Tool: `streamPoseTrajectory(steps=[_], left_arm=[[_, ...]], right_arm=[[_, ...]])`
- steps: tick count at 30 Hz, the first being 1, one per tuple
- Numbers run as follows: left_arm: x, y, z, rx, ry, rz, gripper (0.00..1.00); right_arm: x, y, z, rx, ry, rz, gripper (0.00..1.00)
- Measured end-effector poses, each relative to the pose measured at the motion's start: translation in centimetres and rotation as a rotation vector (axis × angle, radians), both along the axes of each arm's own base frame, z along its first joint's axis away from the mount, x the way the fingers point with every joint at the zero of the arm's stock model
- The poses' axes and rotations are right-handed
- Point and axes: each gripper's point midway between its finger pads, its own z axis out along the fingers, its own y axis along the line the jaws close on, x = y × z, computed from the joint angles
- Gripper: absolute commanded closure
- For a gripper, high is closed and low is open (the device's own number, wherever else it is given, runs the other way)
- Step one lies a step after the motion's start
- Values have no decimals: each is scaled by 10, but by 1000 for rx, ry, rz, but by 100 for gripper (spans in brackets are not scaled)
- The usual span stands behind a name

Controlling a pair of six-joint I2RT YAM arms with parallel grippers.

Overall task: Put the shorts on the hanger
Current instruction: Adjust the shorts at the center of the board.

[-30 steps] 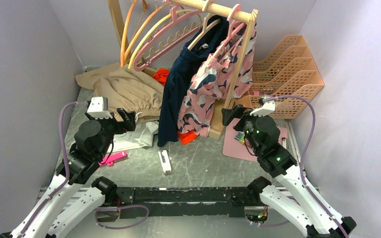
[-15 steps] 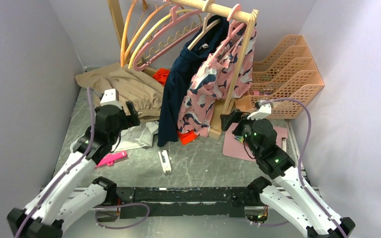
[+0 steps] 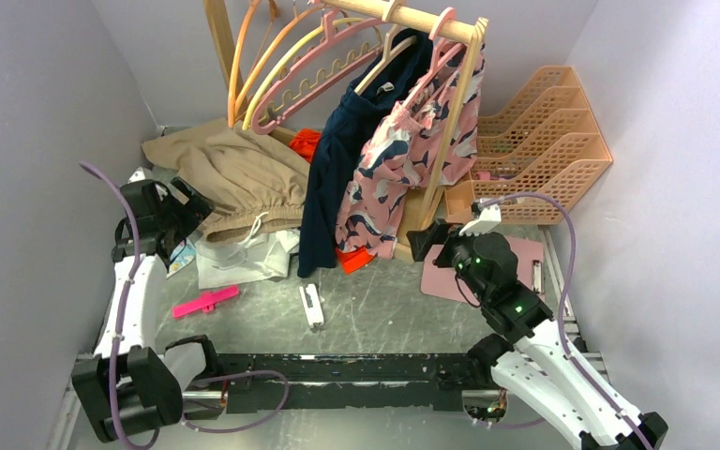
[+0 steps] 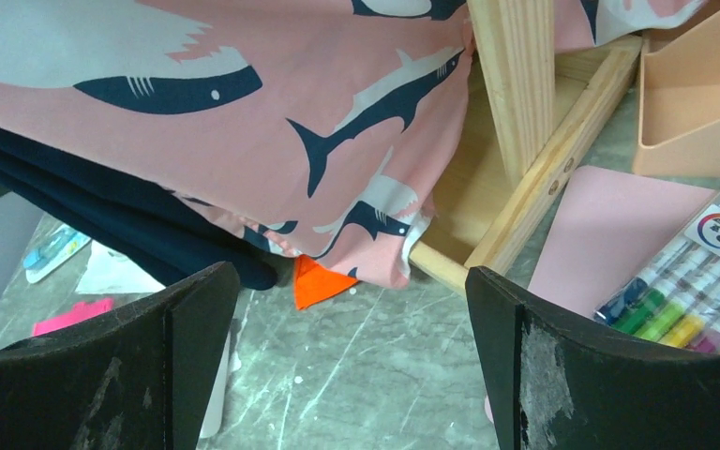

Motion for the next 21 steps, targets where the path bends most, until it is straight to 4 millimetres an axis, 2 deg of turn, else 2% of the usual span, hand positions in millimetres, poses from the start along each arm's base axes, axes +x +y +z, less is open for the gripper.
streamPoseTrajectory(steps=[2,3,6,11,16,21], left_arm=[[3,-4,-8,-40,23,-20,6],[4,-6,-10,-54,27,-29,2],[8,-11,-14,-95,32,-52,11],[8,-11,-25,-129,56,-55,17],[6,-11,-36,-144,90,-44,17],[-1,-9,-62,-167,176,-6,19]], right_arm=[[-1,2,0,8,-3,9,4],[-2,2,0,10,-4,13,4],[-4,2,-2,15,-8,16,4],[-4,2,-3,17,-9,19,4],[-3,3,-3,16,-7,21,4],[-1,6,-7,10,7,30,5]])
